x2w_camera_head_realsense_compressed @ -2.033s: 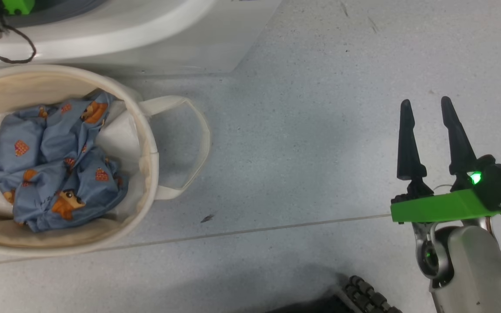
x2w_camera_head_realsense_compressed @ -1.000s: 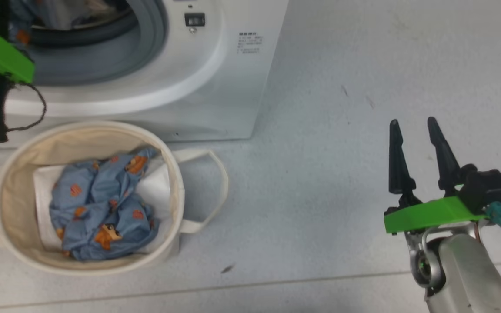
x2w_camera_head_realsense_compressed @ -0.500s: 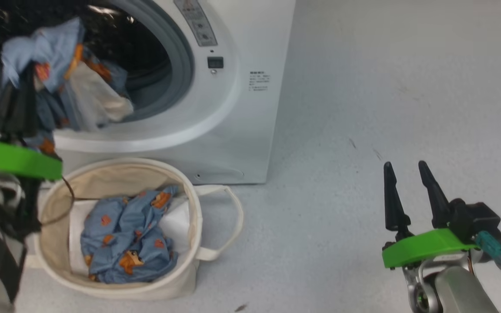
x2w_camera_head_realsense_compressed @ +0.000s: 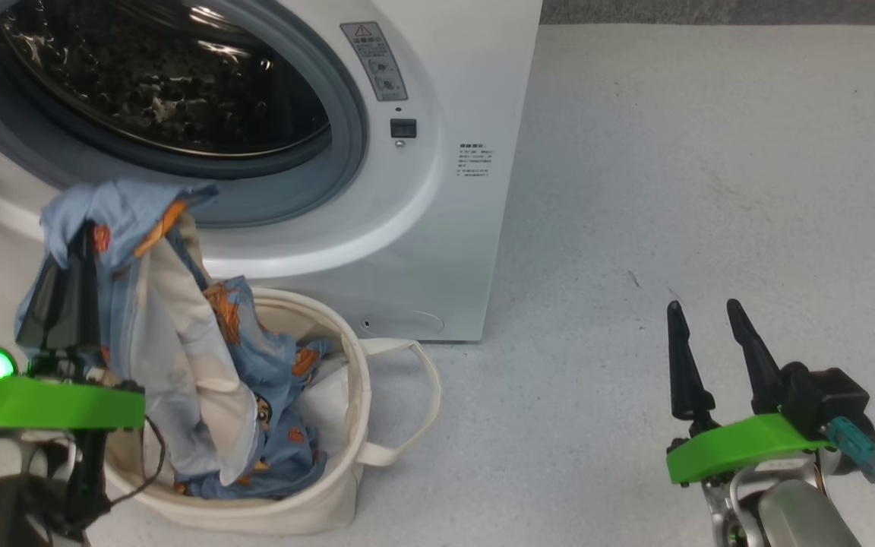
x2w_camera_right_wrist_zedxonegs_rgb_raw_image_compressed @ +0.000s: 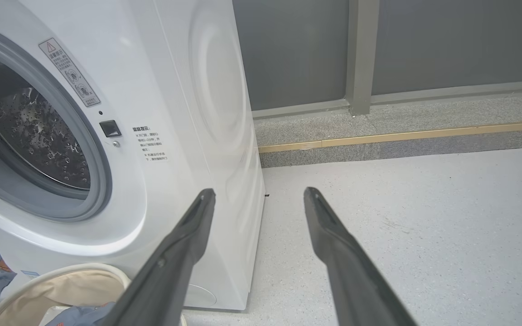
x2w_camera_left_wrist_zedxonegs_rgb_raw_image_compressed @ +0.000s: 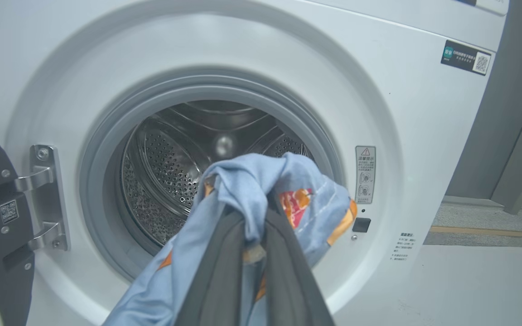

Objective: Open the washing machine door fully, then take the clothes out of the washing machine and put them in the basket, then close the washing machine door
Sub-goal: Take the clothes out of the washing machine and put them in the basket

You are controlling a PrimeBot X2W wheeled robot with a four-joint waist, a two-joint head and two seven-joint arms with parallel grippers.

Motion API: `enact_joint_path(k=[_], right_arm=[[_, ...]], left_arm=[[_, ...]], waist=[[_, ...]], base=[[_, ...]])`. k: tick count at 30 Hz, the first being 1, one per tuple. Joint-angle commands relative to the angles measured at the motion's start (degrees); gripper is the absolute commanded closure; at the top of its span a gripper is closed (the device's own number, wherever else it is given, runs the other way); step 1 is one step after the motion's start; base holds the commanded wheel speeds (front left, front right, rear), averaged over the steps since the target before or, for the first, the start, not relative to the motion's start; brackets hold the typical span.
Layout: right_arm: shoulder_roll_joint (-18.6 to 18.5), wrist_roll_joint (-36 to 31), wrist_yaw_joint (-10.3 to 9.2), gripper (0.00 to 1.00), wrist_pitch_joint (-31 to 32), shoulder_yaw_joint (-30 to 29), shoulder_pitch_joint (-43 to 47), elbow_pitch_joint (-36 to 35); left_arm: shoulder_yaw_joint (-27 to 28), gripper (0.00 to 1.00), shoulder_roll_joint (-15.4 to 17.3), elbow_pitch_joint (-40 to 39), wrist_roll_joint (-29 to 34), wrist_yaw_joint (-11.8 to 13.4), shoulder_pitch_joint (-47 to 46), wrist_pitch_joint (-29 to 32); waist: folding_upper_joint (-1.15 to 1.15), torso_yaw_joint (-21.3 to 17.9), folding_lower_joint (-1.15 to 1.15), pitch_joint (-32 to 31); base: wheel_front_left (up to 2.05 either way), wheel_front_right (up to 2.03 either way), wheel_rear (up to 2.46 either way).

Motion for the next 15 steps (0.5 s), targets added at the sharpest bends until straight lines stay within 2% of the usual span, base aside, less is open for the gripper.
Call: enact_joint_path(k=[1, 10, 15], right_arm=[[-0.6, 0.3, 0.05, 0.0, -0.7, 1.2, -0.4, -1.8], [-0.9, 0.0, 0.05, 0.0, -0.7, 1.0, -1.9, -2.6], [-0.9, -0.2, 0.05, 0.0, -0.7, 0.4, -2.5, -3.2]], left_arm=[[2.9, 1.0, 1.5, -1.5, 0.3, -0.3, -1.5, -0.3], [3.0, 1.0, -0.3, 4.9, -0.3, -0.3, 1.8, -0.3], [1.0, 1.0, -0.9, 9.8, -0.6, -0.3, 0.9, -0.3]], waist=[[0.0, -0.1, 0.01, 0.3], [0.0, -1.5, 0.01, 2.4], [0.0, -1.9, 0.01, 4.3]], base=[[0.0, 0.0, 0.0], [0.0, 0.0, 0.0], [0.0, 0.0, 0.0]])
